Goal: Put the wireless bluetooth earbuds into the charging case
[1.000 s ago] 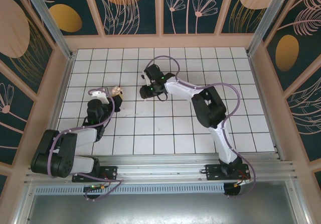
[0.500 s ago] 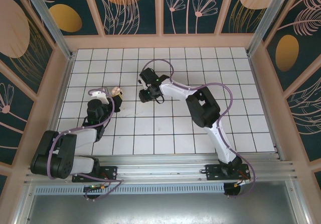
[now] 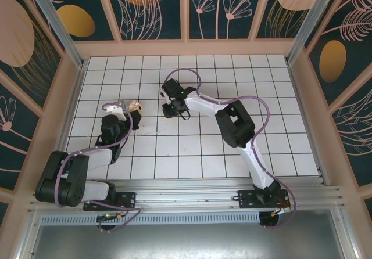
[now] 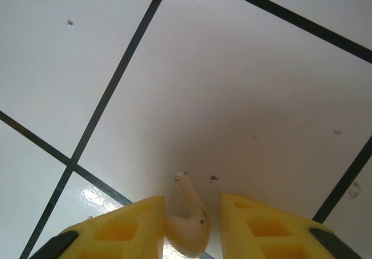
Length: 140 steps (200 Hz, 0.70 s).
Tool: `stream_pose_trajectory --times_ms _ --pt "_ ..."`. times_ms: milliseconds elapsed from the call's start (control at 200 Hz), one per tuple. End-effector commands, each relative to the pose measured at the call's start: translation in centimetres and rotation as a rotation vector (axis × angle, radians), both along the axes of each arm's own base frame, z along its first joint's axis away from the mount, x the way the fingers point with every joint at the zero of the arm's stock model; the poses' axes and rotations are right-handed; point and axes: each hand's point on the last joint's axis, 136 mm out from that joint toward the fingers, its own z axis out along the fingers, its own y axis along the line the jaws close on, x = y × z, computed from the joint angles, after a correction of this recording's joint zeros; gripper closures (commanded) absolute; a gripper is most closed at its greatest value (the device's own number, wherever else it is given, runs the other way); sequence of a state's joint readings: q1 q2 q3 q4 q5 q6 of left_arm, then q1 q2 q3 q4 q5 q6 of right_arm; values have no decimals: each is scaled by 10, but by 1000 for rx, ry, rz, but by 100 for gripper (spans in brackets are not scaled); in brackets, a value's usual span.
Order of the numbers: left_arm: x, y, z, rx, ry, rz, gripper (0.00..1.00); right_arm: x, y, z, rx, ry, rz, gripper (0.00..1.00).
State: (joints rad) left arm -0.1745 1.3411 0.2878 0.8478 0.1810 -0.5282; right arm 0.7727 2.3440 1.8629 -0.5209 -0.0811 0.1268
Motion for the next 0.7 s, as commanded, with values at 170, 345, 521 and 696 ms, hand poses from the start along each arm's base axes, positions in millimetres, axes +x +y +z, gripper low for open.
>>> stream_pose_trajectory --times_ms 170,345,521,696 --pt "3 4 11 27 -25 8 90 -25 -9 10 -23 1 39 77" --pt "3 4 15 52 -27 0 90 -41 -26 27 0 -8 41 78" --pt "1 4 18 55 -31 -4 90 -64 -57 34 12 24 11 78" --pt "1 2 20 44 -39 -12 90 -84 -94 36 7 57 -47 79"
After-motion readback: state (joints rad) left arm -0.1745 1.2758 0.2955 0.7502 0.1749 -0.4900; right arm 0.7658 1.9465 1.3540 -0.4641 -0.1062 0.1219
